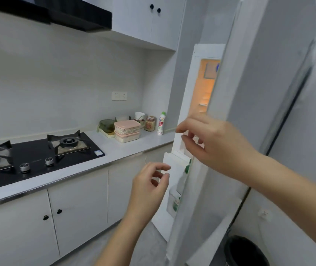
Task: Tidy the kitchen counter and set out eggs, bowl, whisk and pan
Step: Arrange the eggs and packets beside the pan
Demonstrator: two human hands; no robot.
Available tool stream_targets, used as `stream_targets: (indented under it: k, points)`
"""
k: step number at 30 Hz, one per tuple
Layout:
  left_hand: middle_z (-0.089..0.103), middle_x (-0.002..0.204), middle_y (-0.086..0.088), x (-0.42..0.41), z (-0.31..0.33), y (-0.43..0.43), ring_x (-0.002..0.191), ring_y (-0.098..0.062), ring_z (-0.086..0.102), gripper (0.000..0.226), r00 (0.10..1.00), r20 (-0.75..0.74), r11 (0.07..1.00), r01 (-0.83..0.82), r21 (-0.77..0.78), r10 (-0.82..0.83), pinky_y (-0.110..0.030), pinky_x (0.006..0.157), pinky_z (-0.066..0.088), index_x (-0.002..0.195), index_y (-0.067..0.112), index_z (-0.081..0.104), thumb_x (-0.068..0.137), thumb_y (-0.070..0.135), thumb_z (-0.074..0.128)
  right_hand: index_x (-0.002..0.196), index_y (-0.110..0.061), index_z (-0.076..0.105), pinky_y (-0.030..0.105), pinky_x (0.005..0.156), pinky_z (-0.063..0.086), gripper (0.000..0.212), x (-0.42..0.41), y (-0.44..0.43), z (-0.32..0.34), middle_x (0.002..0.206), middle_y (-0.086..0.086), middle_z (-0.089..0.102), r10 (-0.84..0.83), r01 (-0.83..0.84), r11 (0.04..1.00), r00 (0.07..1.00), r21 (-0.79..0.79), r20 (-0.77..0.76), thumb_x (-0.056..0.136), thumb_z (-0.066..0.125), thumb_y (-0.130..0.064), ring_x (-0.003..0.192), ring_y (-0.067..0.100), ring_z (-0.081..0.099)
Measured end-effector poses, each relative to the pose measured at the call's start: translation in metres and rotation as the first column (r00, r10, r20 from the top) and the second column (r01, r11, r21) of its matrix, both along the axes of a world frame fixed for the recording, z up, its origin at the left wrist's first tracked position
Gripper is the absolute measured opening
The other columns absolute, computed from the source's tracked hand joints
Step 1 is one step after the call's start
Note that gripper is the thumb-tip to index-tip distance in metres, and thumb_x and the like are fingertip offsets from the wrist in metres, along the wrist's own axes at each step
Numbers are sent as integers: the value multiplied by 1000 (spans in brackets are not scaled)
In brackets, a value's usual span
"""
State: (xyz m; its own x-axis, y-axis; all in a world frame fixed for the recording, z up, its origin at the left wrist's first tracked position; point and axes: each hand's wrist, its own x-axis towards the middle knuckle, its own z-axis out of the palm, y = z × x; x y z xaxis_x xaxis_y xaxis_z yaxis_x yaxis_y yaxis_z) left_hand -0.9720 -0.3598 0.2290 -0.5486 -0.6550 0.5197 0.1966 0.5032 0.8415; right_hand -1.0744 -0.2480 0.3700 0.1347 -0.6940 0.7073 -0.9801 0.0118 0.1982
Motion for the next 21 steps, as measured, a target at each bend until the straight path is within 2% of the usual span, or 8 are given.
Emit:
stream_targets:
  k: [3, 5, 8, 10, 13, 15, 17, 21]
  points:
    - [65, 95, 14, -27, 6, 42, 84, -3, 59, 17, 999, -47, 1000, 9, -23, -10, -15, 65, 45, 89, 33, 63, 87, 16, 61, 93, -7, 67, 40, 57, 51, 19, -23, 23, 7, 85, 5, 63, 63, -59, 998, 979, 26, -195, 88, 48, -8, 66, 28, 58]
    - [65, 95, 12, -40, 17, 62, 86, -5, 60, 10, 996, -93, 1000, 7, -24, -9, -18, 66, 47, 91, 33, 63, 86, 31, 55, 86, -10, 67, 45, 80, 51, 18, -35, 31, 12, 79, 4, 63, 74, -63, 997, 909, 40, -409, 86, 50, -5, 69, 29, 58]
    - [63, 96, 9, -56, 31, 78, 87, -10, 59, 26, 987, -153, 997, -49, -55, 40, -23, 67, 48, 100, 29, 61, 85, 43, 46, 74, -16, 64, 56, 112, 24, 21, -58, 37, 34, 71, -1, 59, -2, -25, 999, 761, -32, -649, 87, 48, -10, 75, 26, 59]
    - [59, 96, 11, -64, 37, 83, 86, -11, 57, 27, 979, -167, 985, -132, -107, 113, -27, 68, 48, 102, 27, 58, 88, 45, 44, 64, -16, 60, 62, 113, 17, 29, -72, 33, 52, 64, -1, 54, -1, -68, 995, 704, -70, -710, 90, 47, -13, 75, 26, 58]
    - [49, 79, 8, -80, 45, 89, 71, -12, 49, 31, 943, -119, 924, -330, -192, 312, -37, 62, 43, 89, 27, 45, 90, 55, 33, 56, -14, 53, 56, 109, 30, 34, -81, 12, 58, 57, -1, 41, 87, -239, 966, 656, -97, -750, 89, 46, -16, 63, 26, 49]
    - [44, 68, 3, -91, 48, 87, 63, -20, 45, 41, 901, -72, 872, -432, -229, 428, -41, 56, 39, 83, 21, 40, 88, 58, 24, 52, -14, 53, 45, 97, 39, 35, -83, -3, 52, 54, 0, 40, 139, -343, 928, 679, -144, -720, 87, 49, -19, 57, 25, 45]
    - [48, 64, -1, -99, 47, 77, 61, -30, 47, 52, 874, -65, 839, -482, -252, 482, -44, 54, 40, 89, 12, 46, 88, 57, 20, 50, -13, 53, 40, 88, 37, 35, -86, -19, 47, 52, 1, 44, 173, -405, 894, 705, -191, -688, 84, 52, -21, 55, 26, 45]
    - [40, 55, 1, -107, 40, 47, 56, -32, 44, 59, 859, -82, 825, -509, -244, 506, -42, 51, 36, 89, 5, 49, 89, 56, 20, 48, -12, 54, 38, 85, 35, 35, -91, -49, 45, 50, 2, 47, 185, -435, 874, 709, -216, -681, 82, 53, -20, 54, 27, 44]
